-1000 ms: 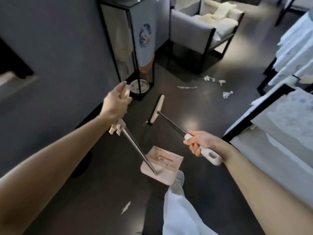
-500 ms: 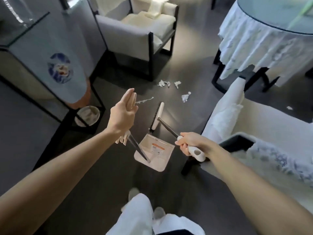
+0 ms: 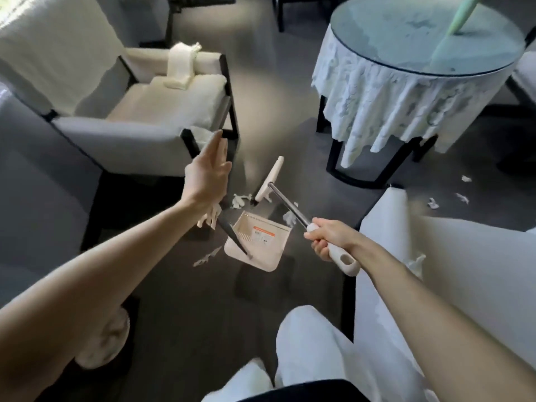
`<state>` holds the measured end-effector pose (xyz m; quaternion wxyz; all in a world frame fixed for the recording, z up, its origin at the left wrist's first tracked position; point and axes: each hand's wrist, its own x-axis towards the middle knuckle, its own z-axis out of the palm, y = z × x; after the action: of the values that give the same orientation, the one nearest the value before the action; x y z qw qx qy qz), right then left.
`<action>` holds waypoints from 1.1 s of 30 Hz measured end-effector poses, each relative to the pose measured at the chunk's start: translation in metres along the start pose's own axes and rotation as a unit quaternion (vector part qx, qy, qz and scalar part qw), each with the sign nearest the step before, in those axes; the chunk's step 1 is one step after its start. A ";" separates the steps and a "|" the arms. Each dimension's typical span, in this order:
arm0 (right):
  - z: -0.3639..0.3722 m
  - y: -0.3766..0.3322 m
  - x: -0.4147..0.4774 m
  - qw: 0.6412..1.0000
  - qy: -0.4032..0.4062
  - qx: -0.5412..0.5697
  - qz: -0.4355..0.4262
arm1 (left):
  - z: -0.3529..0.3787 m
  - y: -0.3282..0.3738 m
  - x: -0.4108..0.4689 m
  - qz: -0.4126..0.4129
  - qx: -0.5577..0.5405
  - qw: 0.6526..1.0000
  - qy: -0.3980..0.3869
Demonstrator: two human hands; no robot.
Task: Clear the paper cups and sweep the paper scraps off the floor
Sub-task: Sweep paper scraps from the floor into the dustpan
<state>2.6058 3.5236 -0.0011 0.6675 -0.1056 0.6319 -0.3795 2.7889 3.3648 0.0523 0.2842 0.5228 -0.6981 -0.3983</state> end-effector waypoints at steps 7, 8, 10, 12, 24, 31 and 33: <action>-0.058 -0.181 0.143 0.998 0.018 0.060 -0.006 | 0.078 0.039 0.238 0.020 0.002 1.000 -0.020; -0.070 -0.208 0.165 0.998 0.017 0.061 -0.006 | 0.091 0.042 0.276 0.016 -0.002 1.000 -0.017; -0.093 -0.268 0.203 0.997 0.016 0.069 0.000 | 0.111 0.060 0.342 0.009 -0.013 1.000 -0.002; -0.114 -0.334 0.236 0.998 0.008 0.067 0.005 | 0.125 0.084 0.407 0.005 -0.022 1.000 0.016; -0.196 -0.648 0.472 0.993 -0.006 0.113 0.023 | 0.217 0.153 0.793 0.044 0.002 0.998 0.041; -0.237 -0.845 0.630 0.989 -0.013 0.145 -0.037 | 0.276 0.187 1.057 0.090 0.018 0.996 -0.020; -0.252 -0.894 0.663 0.987 0.005 0.159 -0.029 | 0.292 0.206 1.123 0.090 0.046 0.995 -0.026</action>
<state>1.9820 2.5676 0.0025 0.6613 -0.0150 0.5634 -0.4950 2.1196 2.3945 0.0540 0.2761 0.4594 -0.7672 -0.3523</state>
